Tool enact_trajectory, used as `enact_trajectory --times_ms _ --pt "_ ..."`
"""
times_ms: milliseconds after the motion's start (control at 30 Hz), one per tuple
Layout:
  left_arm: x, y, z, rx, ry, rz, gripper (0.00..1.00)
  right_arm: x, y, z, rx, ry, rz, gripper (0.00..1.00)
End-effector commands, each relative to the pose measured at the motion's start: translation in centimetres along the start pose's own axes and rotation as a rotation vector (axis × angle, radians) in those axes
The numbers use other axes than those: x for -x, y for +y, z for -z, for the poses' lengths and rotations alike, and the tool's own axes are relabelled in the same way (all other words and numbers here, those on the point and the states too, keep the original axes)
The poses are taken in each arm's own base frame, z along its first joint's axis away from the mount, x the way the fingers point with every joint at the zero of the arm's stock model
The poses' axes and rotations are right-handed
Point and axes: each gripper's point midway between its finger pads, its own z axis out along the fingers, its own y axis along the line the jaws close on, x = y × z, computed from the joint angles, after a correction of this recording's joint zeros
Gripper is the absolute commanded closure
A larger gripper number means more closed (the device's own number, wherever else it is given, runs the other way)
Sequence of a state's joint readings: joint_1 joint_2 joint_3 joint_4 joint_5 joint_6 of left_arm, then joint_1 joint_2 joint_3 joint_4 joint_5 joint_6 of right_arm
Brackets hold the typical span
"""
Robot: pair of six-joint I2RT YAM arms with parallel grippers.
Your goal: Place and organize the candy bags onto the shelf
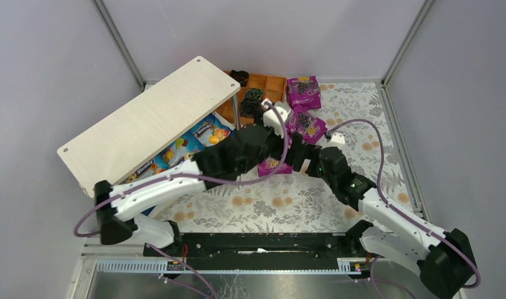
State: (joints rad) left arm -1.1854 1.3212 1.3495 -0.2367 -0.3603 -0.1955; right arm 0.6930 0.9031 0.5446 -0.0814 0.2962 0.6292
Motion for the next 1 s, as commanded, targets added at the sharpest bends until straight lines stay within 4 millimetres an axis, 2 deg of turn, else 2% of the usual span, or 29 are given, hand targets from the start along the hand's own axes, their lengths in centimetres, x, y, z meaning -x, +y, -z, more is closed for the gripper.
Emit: enact_trajectory --times_ms 0,67,100,133,167,267,400,433,533,667,767,833,867,900,967 --pt "5.2 2.3 -3.3 -0.001 -0.168 0.08 0.01 1.3 -2.7 -2.7 -0.051 0.05 -0.019 0.0" --pt "5.5 3.0 -4.7 0.008 -0.197 0.059 0.01 2.2 -5.2 -4.5 -0.087 0.087 -0.104 0.0" --pt "5.8 3.3 -5.3 0.015 -0.216 0.047 0.01 3.3 -6.8 -5.5 -0.098 0.078 -0.168 0.0" --pt "6.0 3.7 -6.0 0.023 -0.23 0.038 0.01 3.9 -6.9 -6.4 -0.063 0.076 -0.203 0.0" --pt "6.2 4.2 -6.6 0.033 -0.244 0.031 0.01 5.2 -8.0 -7.4 -0.058 0.052 -0.252 0.0" --pt "6.0 6.1 -8.7 0.09 -0.286 0.023 0.01 9.0 -9.6 -10.2 -0.026 -0.029 -0.336 0.0" --pt "4.1 7.2 -11.0 0.13 -0.336 -0.029 0.01 13.4 -11.5 -13.4 -0.026 -0.127 -0.454 0.0" --pt "3.3 7.1 -11.6 0.122 -0.335 -0.047 0.01 14.2 -11.4 -14.2 -0.008 -0.143 -0.46 0.0" --pt "0.3 7.1 -13.3 0.108 -0.302 -0.121 0.01 15.9 -13.3 -16.2 -0.015 -0.168 -0.428 0.0" --pt "-3.5 8.2 -15.1 0.134 -0.267 -0.123 0.02 15.1 -13.7 -18.9 0.019 -0.079 -0.306 0.0" --pt "-5.8 8.7 -16.1 -0.003 -0.233 0.008 0.03 14.3 -13.3 -20.8 0.07 0.023 -0.269 0.01" --pt "-6.6 10.4 -16.0 -0.001 -0.243 0.069 0.03 13.5 -13.4 -21.9 0.08 0.082 -0.272 0.09" --pt "-7.0 11.4 -16.0 0.037 -0.242 0.079 0.03 13.1 -13.4 -22.3 0.085 0.1 -0.283 0.18" --pt "-7.4 11.9 -16.0 0.062 -0.236 0.08 0.02 12.6 -13.4 -22.5 0.093 0.113 -0.294 0.26" --pt "-7.6 12.1 -15.8 0.073 -0.234 0.077 0.01 11.8 -12.8 -22.3 0.137 0.13 -0.317 0.36"
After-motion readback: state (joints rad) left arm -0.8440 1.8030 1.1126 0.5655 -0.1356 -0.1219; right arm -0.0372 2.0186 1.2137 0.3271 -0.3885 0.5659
